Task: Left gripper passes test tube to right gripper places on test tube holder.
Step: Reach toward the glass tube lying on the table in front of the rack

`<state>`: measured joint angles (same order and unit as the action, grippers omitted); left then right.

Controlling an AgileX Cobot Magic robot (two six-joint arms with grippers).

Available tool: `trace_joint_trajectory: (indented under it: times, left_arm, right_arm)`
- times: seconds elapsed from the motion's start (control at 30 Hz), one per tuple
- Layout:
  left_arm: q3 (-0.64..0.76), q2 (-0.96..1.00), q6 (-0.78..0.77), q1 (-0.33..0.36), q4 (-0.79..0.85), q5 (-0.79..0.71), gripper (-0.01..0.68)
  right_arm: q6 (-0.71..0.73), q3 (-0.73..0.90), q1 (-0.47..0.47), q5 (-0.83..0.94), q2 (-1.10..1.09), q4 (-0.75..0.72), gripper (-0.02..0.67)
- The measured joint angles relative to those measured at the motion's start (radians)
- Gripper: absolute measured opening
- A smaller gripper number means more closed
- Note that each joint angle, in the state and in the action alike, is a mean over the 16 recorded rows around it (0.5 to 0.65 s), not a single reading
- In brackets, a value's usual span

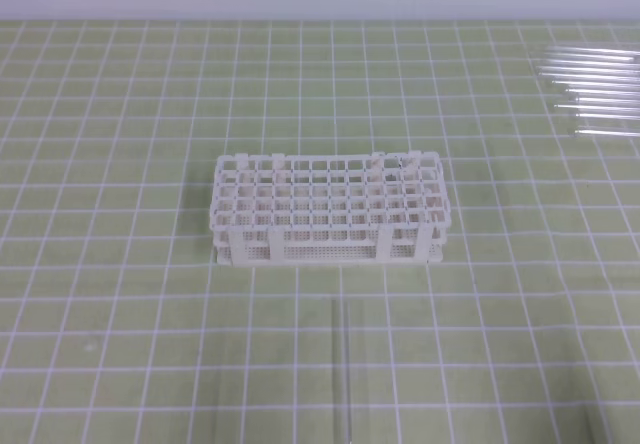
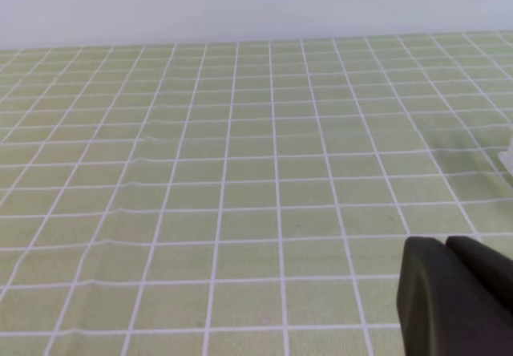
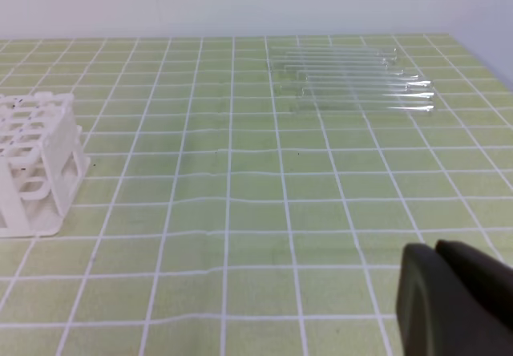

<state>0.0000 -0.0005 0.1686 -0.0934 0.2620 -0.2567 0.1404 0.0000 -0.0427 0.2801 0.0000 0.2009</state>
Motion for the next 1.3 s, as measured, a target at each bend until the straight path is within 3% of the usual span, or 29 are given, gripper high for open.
trace_joint_trajectory:
  times: [0.77,0.93,1.3]
  left_arm:
    - [0.000,0.000,0.034,0.000,-0.003,0.016,-0.003]
    - [0.000,0.000,0.161,0.000,-0.041,0.057,-0.003]
    - [0.003,-0.009,0.609,0.000,-0.187,0.217,-0.003]
  right_arm:
    - [0.000,0.000,0.000,0.000,0.000,0.000,-0.018]
    - [0.000,0.000,0.000,0.000,0.000,0.000,-0.018]
    - [0.000,0.000,0.000,0.000,0.000,0.000,-0.018]
